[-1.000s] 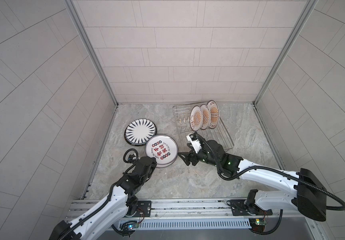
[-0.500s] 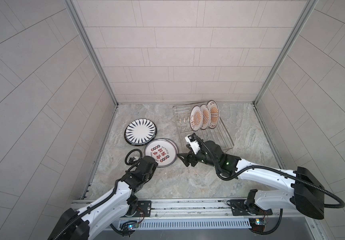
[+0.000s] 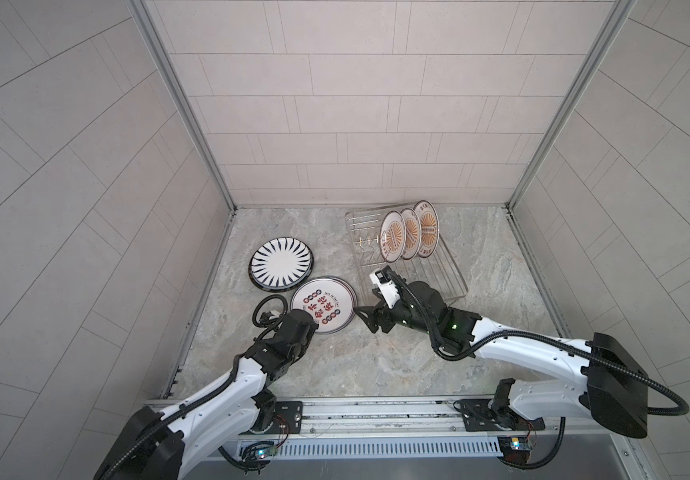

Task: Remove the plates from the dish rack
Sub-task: 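Open the left gripper, leaving the plate stacked flat on the table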

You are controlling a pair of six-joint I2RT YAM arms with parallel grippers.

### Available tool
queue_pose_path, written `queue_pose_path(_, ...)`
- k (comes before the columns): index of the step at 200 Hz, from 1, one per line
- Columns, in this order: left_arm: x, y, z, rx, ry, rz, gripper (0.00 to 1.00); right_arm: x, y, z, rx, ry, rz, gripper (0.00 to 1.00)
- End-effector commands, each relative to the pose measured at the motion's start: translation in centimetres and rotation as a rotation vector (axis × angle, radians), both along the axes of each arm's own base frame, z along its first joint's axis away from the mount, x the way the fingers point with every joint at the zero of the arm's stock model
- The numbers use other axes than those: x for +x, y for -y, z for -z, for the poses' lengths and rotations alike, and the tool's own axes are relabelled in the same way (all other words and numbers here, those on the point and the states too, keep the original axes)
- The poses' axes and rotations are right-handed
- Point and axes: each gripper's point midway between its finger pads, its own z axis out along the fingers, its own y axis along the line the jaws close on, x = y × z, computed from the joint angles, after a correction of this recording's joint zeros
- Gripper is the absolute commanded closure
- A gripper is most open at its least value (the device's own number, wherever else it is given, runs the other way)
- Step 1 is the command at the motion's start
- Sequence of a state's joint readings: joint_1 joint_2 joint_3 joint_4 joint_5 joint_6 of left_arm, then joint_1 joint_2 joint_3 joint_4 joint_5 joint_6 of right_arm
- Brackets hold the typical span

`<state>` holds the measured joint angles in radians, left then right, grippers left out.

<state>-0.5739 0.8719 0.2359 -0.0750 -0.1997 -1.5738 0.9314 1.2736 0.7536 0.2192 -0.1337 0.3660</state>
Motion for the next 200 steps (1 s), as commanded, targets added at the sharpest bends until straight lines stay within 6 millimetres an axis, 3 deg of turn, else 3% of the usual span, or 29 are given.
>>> queue_pose_path(1, 0.2, -0.7, -0.4, 0.031, 0.003, -0.033, 0.63, 0.3, -0.3, -0.7, 0.002, 0.019, 0.01, 0.16)
queue_pose_path(65, 0.1, -2.2, -1.9, 0.075, 0.043, -0.077, 0.62, 0.4, -0.2, -0.7, -0.003, 0.019, 0.019, 0.16)
queue_pose_path(137, 0.4, -1.5, -1.1, 0.072, 0.024, -0.053, 0.62, 0.6, -0.3, -0.8, -0.006, 0.018, 0.022, 0.16)
queue_pose_path(200, 0.4, -2.4, -1.5, 0.097, 0.052, -0.084, 0.62, 0.5, 0.3, -1.3, 0.009, 0.038, 0.04, 0.16)
